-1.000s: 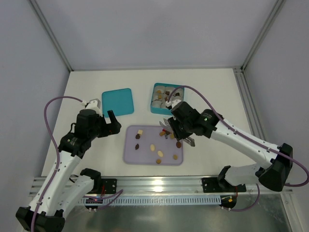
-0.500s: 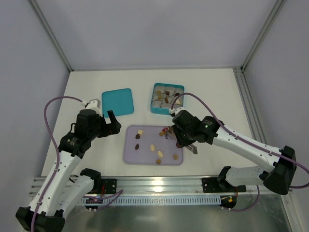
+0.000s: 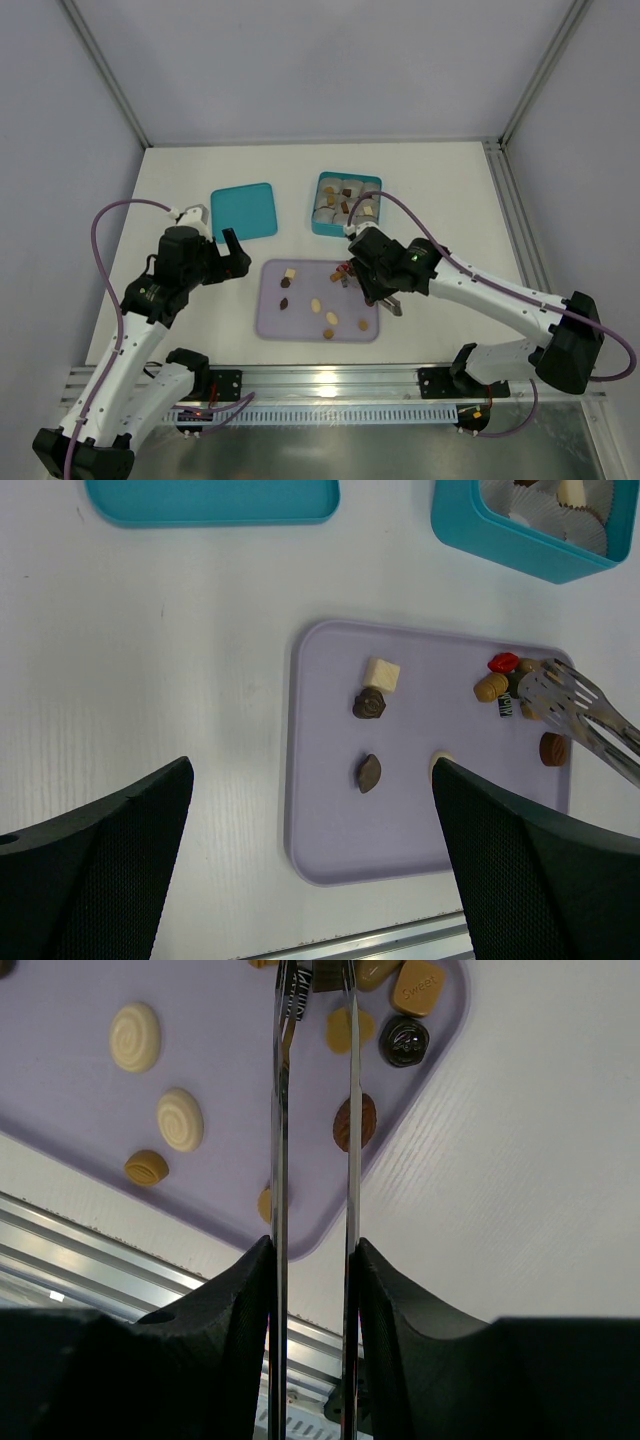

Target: Pack the chocolate

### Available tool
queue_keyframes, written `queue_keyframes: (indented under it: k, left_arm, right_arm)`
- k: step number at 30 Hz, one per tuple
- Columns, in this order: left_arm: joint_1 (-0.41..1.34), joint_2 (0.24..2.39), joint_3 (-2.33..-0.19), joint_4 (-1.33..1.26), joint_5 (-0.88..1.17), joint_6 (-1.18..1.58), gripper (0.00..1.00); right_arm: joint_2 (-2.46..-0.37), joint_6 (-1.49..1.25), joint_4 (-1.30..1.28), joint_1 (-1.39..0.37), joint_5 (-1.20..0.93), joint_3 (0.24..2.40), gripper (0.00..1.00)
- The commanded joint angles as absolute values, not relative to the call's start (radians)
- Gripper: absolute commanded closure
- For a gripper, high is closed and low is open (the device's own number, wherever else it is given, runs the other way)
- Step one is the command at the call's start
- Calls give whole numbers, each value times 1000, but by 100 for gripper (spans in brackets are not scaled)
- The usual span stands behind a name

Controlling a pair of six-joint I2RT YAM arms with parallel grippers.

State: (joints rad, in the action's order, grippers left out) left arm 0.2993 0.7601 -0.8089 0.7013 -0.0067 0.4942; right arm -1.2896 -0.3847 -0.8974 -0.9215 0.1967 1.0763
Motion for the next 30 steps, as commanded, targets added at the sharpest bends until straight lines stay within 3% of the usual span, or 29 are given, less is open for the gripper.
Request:
queue_keyframes:
  k: [1,26,30]
  left_arm:
    - [301,756,-815,693,-15,499,0]
    - [301,756,-815,693,-17,499,0]
    - [302,755,-815,695,-17,499,0]
  right_arm:
    - [-1298,-385,-861,-925,229,1083,60]
    - [-1321,-370,-813,-894,187,1043,61]
    - [-1319,-365,-808,-882,175,1043,66]
